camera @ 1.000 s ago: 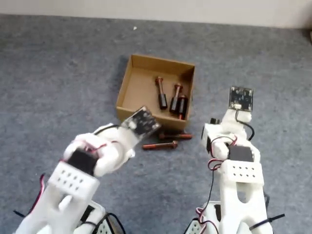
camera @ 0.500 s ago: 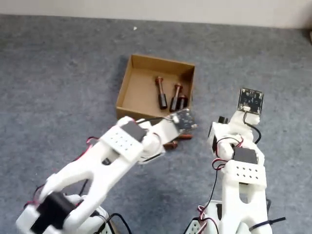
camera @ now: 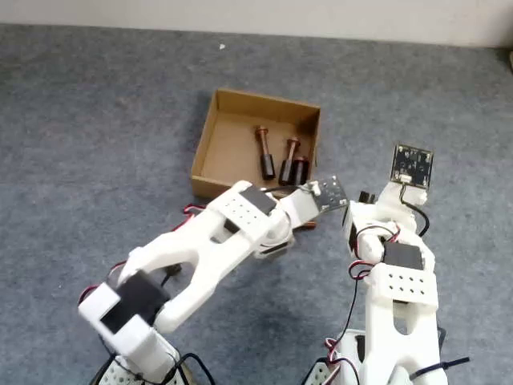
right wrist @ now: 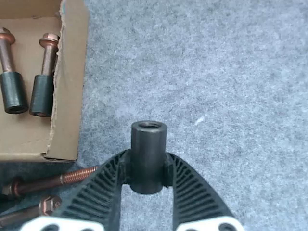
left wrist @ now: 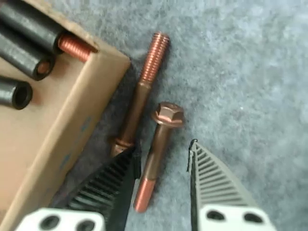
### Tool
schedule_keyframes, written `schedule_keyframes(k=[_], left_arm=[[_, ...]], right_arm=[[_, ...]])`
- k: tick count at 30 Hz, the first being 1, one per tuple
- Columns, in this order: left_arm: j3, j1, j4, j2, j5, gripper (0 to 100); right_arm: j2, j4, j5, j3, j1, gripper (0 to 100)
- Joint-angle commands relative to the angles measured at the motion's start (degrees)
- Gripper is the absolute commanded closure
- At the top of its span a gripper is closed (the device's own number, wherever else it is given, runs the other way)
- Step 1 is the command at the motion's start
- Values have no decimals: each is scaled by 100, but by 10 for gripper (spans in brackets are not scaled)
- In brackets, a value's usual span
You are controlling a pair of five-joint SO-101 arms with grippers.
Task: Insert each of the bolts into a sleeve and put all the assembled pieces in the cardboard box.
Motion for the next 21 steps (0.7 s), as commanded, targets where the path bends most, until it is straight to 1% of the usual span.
schedule_keyframes(k=[1, 4, 5, 11, 18, 21], left_arm=[[-523, 66, -88, 426, -26, 819], [-787, 66, -62, 831, -26, 824], [-875, 66, -53, 884, -26, 840], [-901, 92, -44, 892, -26, 998], [-892, 48, 527, 743, -18, 995], [-699, 4, 615, 295, 334, 995]], right_arm=[[-198, -180, -35, -101, 92, 993], [-198, -180, -26, -101, 92, 993], [-198, -180, -26, -101, 92, 993], [-198, -180, -26, -92, 92, 993], [-198, -180, -35, -92, 92, 993], [-198, -180, -44, -92, 92, 993]])
